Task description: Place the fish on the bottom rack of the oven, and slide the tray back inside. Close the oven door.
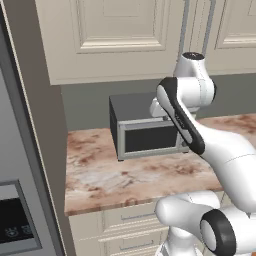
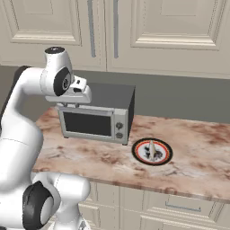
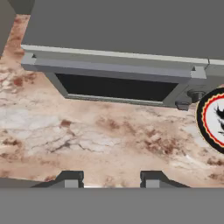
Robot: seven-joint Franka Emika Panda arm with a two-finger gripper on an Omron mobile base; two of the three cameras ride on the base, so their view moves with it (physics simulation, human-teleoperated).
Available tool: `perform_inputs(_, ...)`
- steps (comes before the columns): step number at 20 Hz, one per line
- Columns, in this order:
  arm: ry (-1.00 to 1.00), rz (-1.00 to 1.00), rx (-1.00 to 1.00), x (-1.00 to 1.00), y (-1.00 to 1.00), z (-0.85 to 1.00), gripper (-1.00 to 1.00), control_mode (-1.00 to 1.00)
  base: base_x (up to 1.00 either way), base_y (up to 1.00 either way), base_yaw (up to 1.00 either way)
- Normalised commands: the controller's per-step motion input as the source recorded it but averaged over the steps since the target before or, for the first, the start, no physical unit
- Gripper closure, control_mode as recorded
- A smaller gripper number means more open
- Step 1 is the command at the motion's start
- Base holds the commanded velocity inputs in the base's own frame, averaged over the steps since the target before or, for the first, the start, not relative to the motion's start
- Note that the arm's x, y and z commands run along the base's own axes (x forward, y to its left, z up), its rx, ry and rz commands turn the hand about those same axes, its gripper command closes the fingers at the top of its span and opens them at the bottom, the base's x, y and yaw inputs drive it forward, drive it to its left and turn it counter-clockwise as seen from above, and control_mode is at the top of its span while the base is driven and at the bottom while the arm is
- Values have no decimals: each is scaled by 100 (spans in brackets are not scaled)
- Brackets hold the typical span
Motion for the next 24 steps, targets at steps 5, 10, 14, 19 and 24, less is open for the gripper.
perform_inputs(5,-11,0,0,-30,-14,-8,-100,-100,0,0,0)
perform_inputs(10,1,0,-5,-65,-68,-40,-100,-100,0,0,0)
perform_inputs(14,0,0,-6,-19,-54,-23,-100,-100,0,0,0)
perform_inputs(19,0,0,0,-22,-86,-49,-100,-100,0,0,0)
perform_inputs(24,0,0,0,-3,-96,-49,-100,-100,0,0,0)
